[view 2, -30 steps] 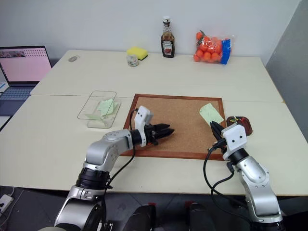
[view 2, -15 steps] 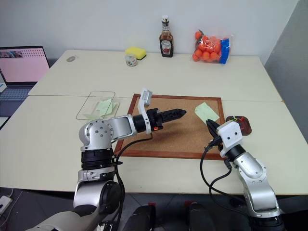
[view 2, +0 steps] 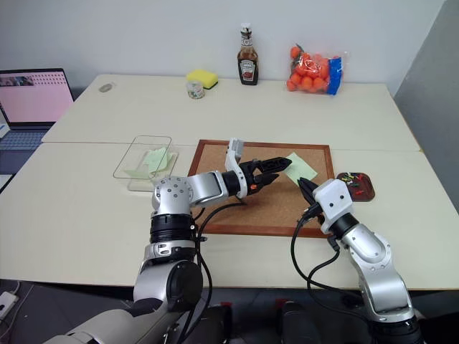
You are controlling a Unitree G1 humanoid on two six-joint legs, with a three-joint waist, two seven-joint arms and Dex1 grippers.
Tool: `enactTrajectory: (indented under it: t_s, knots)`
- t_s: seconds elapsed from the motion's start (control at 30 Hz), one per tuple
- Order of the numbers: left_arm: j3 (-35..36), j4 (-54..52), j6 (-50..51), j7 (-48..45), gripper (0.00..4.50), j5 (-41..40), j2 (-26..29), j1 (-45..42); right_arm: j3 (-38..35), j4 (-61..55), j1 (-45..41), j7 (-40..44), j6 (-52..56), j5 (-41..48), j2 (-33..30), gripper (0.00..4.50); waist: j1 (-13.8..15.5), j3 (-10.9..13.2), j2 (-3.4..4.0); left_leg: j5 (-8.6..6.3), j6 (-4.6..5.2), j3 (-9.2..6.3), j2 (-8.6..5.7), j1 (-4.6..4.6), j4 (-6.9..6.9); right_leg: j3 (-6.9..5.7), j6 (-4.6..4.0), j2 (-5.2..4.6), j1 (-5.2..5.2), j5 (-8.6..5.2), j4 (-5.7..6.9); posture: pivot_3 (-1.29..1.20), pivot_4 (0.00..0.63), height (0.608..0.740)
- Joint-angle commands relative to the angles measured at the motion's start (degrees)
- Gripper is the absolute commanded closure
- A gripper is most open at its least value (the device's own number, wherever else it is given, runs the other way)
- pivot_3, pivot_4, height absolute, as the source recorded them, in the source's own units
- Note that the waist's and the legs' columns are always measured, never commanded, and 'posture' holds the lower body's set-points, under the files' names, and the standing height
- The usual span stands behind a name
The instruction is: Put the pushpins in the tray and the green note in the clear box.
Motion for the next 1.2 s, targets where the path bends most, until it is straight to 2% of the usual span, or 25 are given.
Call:
enactTrajectory:
  t_s: [0.03,0.2,0.23,0.3,0.67,1.2]
  knots:
    - [0.8,1.8,-1.0,1.1,0.92,-2.5,-3.1,-1.9,-0.4,-3.1,-0.5,-0.5,0.2,0.1,0.1,4.5,0.0,0.0,0.0,0.0,0.0,0.0,0.0,0.0,0.0,-0.01,0.0,0.0,0.0,0.0,0.0,0.0,0.15,0.74]
    - [1.0,2.6,-0.1,2.5,2.04,-4.6,-3.1,-2.2,-0.3,-3.3,-0.5,-0.6,0.4,-0.2,0.3,4.5,0.0,0.0,0.0,0.01,-0.02,0.01,-0.01,0.0,0.0,0.0,0.02,0.0,0.0,0.01,0.0,0.0,0.15,0.74]
    - [1.1,2.7,0.2,2.7,2.11,-5.1,-3.1,-2.2,-0.1,-3.3,-0.6,-0.6,0.4,-0.3,0.3,4.5,0.0,0.0,0.0,0.01,-0.03,0.01,-0.01,0.0,0.0,0.0,0.02,-0.01,0.0,0.01,0.0,0.0,0.15,0.74]
    - [1.2,2.7,0.7,3.2,2.6,-6.1,-3.2,-2.1,0.0,-3.3,-0.7,-0.6,0.4,-0.4,0.4,4.5,0.0,0.0,0.0,0.02,-0.04,0.01,-0.01,0.0,0.0,0.0,0.01,0.0,0.0,0.01,0.0,0.0,0.15,0.74]
    - [0.5,2.5,0.2,5.7,4.49,-7.2,-2.5,-1.0,-0.1,-2.9,-1.5,-1.5,-0.3,-0.7,0.9,4.5,0.0,0.0,0.0,0.04,-0.08,0.01,-0.01,0.0,0.0,0.0,0.02,0.0,0.0,0.01,0.0,0.0,0.15,0.74]
    - [-1.4,2.2,-3.6,7.5,4.49,-5.4,-1.1,0.6,-1.2,-4.4,-2.1,-6.5,-3.9,-1.0,5.3,4.5,0.0,0.0,0.0,0.05,-0.11,0.0,0.0,0.0,0.0,0.0,0.02,0.0,0.0,0.01,0.0,0.0,0.15,0.74]
